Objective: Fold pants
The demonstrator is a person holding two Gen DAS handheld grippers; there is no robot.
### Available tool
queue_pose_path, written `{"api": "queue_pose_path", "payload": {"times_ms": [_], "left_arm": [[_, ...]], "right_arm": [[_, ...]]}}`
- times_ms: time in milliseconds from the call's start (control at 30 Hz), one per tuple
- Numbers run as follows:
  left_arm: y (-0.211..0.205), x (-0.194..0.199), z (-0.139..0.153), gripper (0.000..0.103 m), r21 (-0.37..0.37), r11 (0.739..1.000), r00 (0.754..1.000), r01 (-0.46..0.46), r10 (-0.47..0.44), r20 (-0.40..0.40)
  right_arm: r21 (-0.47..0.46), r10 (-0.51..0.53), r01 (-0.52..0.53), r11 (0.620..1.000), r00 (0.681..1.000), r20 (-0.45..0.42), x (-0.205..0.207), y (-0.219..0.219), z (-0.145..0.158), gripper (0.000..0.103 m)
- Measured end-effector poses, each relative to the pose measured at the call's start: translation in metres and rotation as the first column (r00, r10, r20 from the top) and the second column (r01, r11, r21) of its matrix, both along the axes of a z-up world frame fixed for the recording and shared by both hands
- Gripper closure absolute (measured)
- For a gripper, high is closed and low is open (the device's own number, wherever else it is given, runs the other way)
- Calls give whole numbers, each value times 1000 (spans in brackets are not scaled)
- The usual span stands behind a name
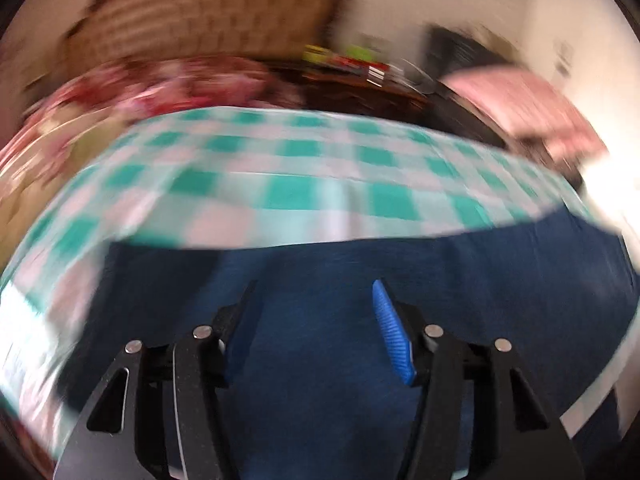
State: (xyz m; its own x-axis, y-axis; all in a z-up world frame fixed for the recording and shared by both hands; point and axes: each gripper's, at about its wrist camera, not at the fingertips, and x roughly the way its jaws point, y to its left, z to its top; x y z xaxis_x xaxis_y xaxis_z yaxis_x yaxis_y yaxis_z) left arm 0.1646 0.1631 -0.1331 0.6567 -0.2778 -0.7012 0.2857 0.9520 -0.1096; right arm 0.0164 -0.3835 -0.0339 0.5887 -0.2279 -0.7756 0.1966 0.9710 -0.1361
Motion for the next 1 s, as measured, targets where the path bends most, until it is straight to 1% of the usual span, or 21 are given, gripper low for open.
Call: {"api": "queue_pose_path", "payload": {"times_ms": [33, 100, 133, 233, 300, 367, 400, 467, 500, 567, 600, 633, 667, 700, 733, 767, 833, 867, 900, 967, 1000], "left_arm": [[-14, 7, -4, 46, 30, 999, 999, 36, -36, -17], [-31, 18, -15, 46, 66, 995, 995, 76, -71, -74], [-33, 28, -24, 46, 80, 995, 991, 67, -57, -121], [-20, 40, -24, 46, 124, 992, 993, -2, 16, -114], [-2, 46, -24, 46, 165, 984, 991, -68, 86, -106], [21, 51, -28, 43, 146, 984, 983, -105, 125, -135], [32, 52, -28, 47, 137, 983, 980, -120, 139, -140], [46, 52, -27, 64, 201, 970, 979, -140, 166, -120], [51, 52, -25, 65, 219, 963, 977, -154, 182, -114], [73, 53, -21, 65, 275, 929, 956, -246, 280, -88], [84, 55, -20, 78, 251, 929, 949, -272, 302, -92], [99, 54, -18, 89, 199, 933, 940, -300, 325, -106], [112, 53, -14, 101, 186, 918, 922, -349, 372, -106], [117, 50, -10, 101, 188, 907, 913, -377, 399, -90], [124, 43, 0, 101, 176, 886, 895, -430, 444, -49], [128, 37, 7, 101, 139, 880, 886, -455, 463, -34], [129, 15, 20, 90, 27, 871, 871, -491, 491, -20], [125, 6, 22, 77, -5, 875, 875, -484, 484, -21], [117, -6, 24, 69, -44, 885, 886, -464, 464, -19], [99, -29, 23, 66, -106, 899, 904, -426, 427, -6], [89, -41, 18, 66, -103, 906, 912, -410, 411, -20]], "right_arm": [[23, 52, -53, 998, 998, 16, 11, 19, 3, 24], [129, 187, -193, 973, 981, 57, 47, 71, 5, 23], [147, 219, -224, 963, 975, 50, 61, 91, 4, 23], [156, 375, -378, 913, 926, 47, 106, 167, -5, 23], [158, 416, -415, 896, 909, 24, 127, 206, -14, 23], [190, 456, -447, 874, 890, -6, 148, 236, -29, 23], [179, 460, -449, 875, 888, -25, 156, 247, -36, 23], [164, 453, -438, 884, 890, -63, 174, 262, -54, 23], [161, 437, -421, 892, 896, -81, 183, 265, -63, 23], [165, 409, -390, 906, 907, -98, 191, 265, -75, 23], [166, 386, -365, 916, 916, -112, 196, 262, -81, 23], [167, 375, -354, 920, 920, -117, 197, 263, -84, 21], [156, 376, -358, 921, 921, -103, 196, 263, -85, 19], [143, 377, -361, 922, 920, -108, 196, 264, -87, 18], [116, 382, -369, 922, 917, -115, 196, 268, -89, 16], [103, 381, -370, 923, 918, -113, 198, 270, -90, 15], [124, 370, -356, 926, 923, -108, 201, 267, -92, 13], [125, 369, -355, 926, 923, -109, 202, 267, -93, 12], [124, 365, -351, 928, 924, -111, 202, 267, -93, 12], [119, 359, -346, 930, 926, -114, 202, 269, -93, 11], [118, 359, -346, 931, 926, -116, 202, 269, -93, 11]]}}
